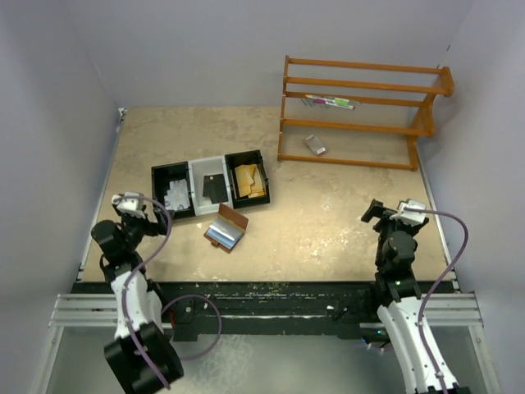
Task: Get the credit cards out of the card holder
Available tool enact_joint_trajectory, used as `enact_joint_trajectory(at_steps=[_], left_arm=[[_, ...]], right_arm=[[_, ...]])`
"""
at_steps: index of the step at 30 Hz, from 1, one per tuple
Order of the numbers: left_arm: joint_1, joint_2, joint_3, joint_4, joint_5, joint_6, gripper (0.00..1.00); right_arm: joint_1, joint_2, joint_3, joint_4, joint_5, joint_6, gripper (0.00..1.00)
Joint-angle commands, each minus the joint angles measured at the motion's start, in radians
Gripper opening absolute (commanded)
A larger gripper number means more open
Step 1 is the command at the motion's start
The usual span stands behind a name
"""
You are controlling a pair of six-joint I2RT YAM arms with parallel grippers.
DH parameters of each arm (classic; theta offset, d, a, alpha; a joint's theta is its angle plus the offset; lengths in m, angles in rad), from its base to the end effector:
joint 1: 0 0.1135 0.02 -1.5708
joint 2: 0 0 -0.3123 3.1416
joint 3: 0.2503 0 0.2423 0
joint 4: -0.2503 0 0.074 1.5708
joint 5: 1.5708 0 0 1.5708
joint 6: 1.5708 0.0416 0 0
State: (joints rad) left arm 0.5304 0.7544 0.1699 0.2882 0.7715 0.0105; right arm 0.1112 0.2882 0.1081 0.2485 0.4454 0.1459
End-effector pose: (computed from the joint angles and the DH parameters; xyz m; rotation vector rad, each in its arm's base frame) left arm 0.1187 0.0360 0.2176 0.0575 1.7929 -0.3325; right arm 0.0751 -0.0096 0.2269 0.3814 1.4615 -0.1282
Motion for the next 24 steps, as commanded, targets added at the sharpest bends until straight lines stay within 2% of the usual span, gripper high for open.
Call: enact_joint_trajectory(at_steps=[1, 3, 6, 9, 11, 13, 15, 20, 24], left_arm=[[-0.019, -0.121, -0.045, 0.017, -0.048, -0.017, 0.99], [-0.061, -0.121, -0.043, 0.012, -0.101, -0.014, 0.99], [-0.153, -0.201, -0.065, -0.018, -0.223, -0.006, 0.99], [-0.201, -0.387, -0.140, -0.056, -0.311, -0.015, 0.99], [-0.202, -0.415, -0.154, -0.064, -0.304, -0.013, 0.99], [-0.202, -0.324, -0.133, -0.034, -0.293, -0.002, 0.99], [-0.202, -0.300, -0.128, -0.023, -0.274, 0.008, 0.99], [-0.202, -0.431, -0.152, -0.085, -0.233, 0.017, 0.99], [-0.202, -0.330, -0.136, -0.035, -0.194, 0.034, 0.99]], right_arm=[[0.001, -0.025, -0.026, 0.106, 0.056, -0.049, 1.00], [0.001, 0.010, -0.056, 0.169, -0.110, -0.119, 1.00], [0.000, 0.007, -0.074, 0.155, -0.170, -0.087, 1.00], [0.001, 0.016, -0.073, 0.156, -0.128, -0.082, 0.99], [0.000, 0.006, -0.074, 0.152, -0.128, -0.083, 1.00], [0.000, -0.006, -0.075, 0.144, -0.130, -0.082, 1.00], [0.000, -0.005, -0.074, 0.143, -0.130, -0.082, 1.00], [0.001, -0.003, -0.073, 0.142, -0.140, -0.080, 1.00], [0.001, -0.004, -0.074, 0.143, -0.139, -0.083, 1.00]])
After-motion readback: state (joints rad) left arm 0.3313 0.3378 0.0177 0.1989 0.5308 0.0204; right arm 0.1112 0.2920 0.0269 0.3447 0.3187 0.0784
